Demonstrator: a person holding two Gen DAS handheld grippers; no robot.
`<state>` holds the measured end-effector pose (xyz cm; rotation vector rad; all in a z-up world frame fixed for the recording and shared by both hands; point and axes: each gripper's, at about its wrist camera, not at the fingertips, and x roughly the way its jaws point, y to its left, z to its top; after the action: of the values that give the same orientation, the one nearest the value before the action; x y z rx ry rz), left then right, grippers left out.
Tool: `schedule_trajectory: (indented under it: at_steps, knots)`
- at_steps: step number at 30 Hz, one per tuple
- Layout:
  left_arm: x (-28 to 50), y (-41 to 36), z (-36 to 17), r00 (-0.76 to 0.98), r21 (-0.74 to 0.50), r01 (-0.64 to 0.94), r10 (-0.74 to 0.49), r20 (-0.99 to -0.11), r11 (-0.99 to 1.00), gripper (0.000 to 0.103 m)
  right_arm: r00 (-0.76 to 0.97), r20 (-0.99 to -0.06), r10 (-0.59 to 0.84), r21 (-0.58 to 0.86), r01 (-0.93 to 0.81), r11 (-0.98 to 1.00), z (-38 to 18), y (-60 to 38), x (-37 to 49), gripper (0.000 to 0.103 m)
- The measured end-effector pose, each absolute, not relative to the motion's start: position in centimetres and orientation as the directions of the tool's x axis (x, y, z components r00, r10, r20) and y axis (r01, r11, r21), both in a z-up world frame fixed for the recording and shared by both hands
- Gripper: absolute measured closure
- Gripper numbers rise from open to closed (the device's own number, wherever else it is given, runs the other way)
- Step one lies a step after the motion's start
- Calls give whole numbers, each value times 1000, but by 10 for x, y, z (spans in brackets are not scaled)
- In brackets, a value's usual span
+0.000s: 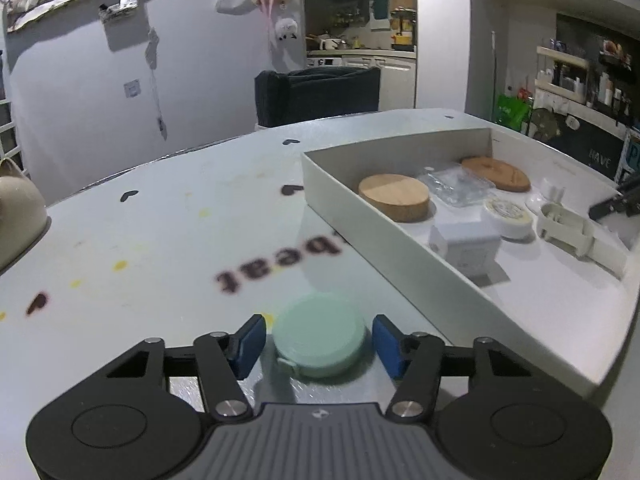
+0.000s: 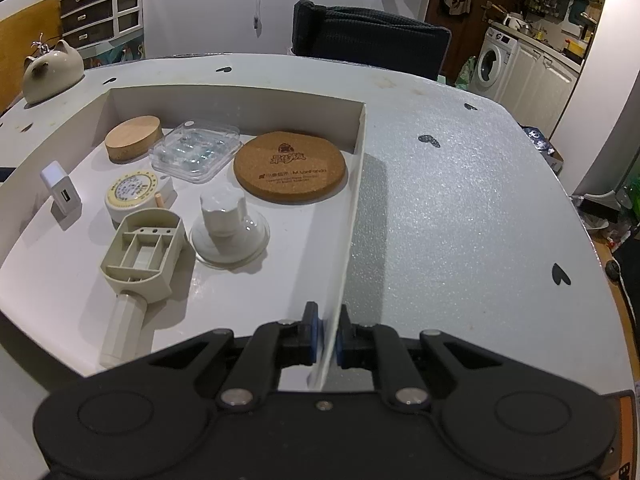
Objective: Organize rigid objects
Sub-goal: 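Move the left tool back over the mint-green round case, then close the left gripper on the mint-green case and lift it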
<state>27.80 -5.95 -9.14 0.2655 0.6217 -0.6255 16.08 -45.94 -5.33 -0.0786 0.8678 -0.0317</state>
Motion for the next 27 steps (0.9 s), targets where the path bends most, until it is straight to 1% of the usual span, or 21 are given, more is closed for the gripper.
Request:
schedule_trajectory:
  at_steps: [1,2,17,23,27]
  knots:
    - [279,-59,-92,636,40,617,-468,-613,786,51,647,-760,-60,-82,-4,997,-53,-459,161,93]
    - [280,-58,-92,634,29,616,-473,-612,787,52,648,-759,-59,-81,-4,997,-53,-459,160,93]
    - [271,-52,-88,662,34,587,-455,-595,809,52,648,-759,-64,-90,-7,996,-53,-459,160,93]
    - [259,-40,-68,694,49,569,-448,-563,821,52,634,-770,-74,-108,-15,994,-53,-455,164,93]
    - [243,-38,-45,719,65,570,-459,-522,819,52,639,-767,-65,-99,-17,995,-53,-457,163,93]
